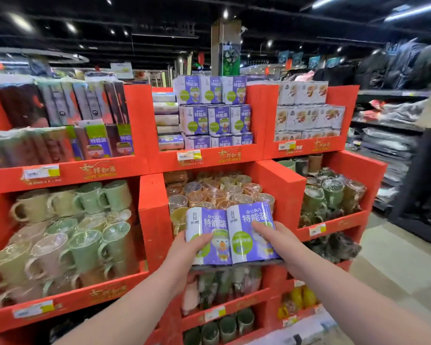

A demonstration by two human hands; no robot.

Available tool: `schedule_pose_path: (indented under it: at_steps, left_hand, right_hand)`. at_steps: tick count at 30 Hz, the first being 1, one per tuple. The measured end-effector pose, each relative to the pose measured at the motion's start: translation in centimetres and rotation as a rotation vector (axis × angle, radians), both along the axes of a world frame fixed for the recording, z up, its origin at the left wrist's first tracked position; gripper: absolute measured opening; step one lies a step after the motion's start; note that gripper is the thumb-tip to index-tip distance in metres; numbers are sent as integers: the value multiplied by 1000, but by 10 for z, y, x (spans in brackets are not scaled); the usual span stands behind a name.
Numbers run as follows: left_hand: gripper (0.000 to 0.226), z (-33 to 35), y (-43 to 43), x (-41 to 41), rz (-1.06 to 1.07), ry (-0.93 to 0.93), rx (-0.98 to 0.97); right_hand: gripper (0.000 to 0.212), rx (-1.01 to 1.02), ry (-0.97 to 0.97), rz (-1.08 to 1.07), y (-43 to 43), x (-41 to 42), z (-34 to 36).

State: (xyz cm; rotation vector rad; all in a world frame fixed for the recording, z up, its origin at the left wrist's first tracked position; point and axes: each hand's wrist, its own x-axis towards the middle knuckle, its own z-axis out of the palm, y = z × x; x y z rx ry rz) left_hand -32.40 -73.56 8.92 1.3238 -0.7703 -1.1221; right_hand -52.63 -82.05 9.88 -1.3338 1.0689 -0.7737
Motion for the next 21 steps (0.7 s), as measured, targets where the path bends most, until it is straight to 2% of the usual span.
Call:
schedule_pose_path:
  at_steps: [2, 3, 6, 8, 12, 17, 19, 21]
  left_hand:
    - [40, 5, -29, -2, -23, 22, -22]
    - [41, 7, -47, -3, -41, 27, -31]
    - [55, 20, -101, 1, -91, 23, -70]
    - [43, 31, -137, 9, -102, 31, -100]
    - [32, 53, -199, 31, -135, 18, -148]
    - [49, 62, -258, 58, -159, 15, -204]
    - [39, 63, -274, 65, -142, 21, -229]
    - [30, 67, -288, 73, -116, 39, -242]
  right_hand:
    - [36, -34, -26, 9, -15, -4, 13]
    - [28, -50, -27, -7, -28, -6, 19]
    - [32, -105, -35, -77, -73, -3, 37]
    - [46, -116, -13, -138, -105, 5, 48]
    - [51, -140, -43, -203, -159, 26, 67]
    - [27, -171, -102, -159, -208, 47, 79]
    - [21, -194, -95, -170, -226, 54, 88]
    - [27, -215, -46, -173, -249, 63, 97]
